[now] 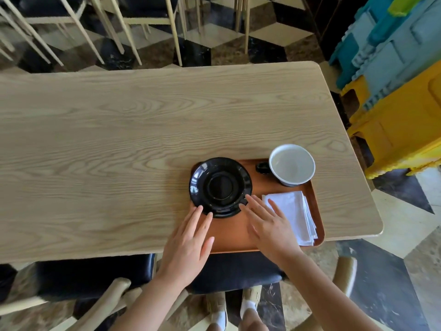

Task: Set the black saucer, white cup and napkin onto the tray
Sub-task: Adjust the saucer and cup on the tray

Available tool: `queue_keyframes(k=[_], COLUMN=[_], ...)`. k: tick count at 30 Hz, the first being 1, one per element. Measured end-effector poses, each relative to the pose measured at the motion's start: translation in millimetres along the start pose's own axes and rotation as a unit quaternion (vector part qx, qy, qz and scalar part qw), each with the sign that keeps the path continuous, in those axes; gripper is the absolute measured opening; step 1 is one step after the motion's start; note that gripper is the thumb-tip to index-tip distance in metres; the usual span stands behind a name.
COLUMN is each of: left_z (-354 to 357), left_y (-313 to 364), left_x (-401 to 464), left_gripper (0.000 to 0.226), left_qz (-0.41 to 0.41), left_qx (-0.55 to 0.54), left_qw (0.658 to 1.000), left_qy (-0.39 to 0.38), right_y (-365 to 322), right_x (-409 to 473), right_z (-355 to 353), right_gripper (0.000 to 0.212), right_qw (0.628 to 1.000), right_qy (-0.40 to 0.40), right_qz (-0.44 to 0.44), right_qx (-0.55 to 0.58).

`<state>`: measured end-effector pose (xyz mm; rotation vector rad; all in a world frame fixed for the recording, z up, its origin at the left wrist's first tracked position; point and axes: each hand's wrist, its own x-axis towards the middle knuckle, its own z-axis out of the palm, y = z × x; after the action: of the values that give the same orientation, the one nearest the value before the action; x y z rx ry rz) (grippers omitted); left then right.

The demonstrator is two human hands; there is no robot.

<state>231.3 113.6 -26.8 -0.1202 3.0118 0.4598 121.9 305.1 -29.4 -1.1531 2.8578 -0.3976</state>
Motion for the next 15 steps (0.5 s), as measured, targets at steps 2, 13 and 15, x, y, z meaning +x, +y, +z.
queue_keyframes(k=[2, 13, 15], left_z=[-1, 5, 5], left_y=[1, 4, 5], left_x=[-1, -28, -30], left_gripper=[0.05, 0.051, 0.051], left_qz=[0.0, 0.021, 0.022], left_qx=[-0.001, -0.007, -0.008], left_qw=[1.0, 1.0, 1.0], left_qy=[0.0, -0.01, -0.012], right_y=[0, -9, -9], right_x=[-1, -28, -32], right_z=[1, 3, 3], right_gripper=[0.043, 0.04, 0.04], right_qw=[1.0, 0.999, 0.999], right_qy=[0.013, 0.034, 0.034], right_qz=[-0.004, -0.007, -0.008], right_qx=[0.001, 0.013, 0.019])
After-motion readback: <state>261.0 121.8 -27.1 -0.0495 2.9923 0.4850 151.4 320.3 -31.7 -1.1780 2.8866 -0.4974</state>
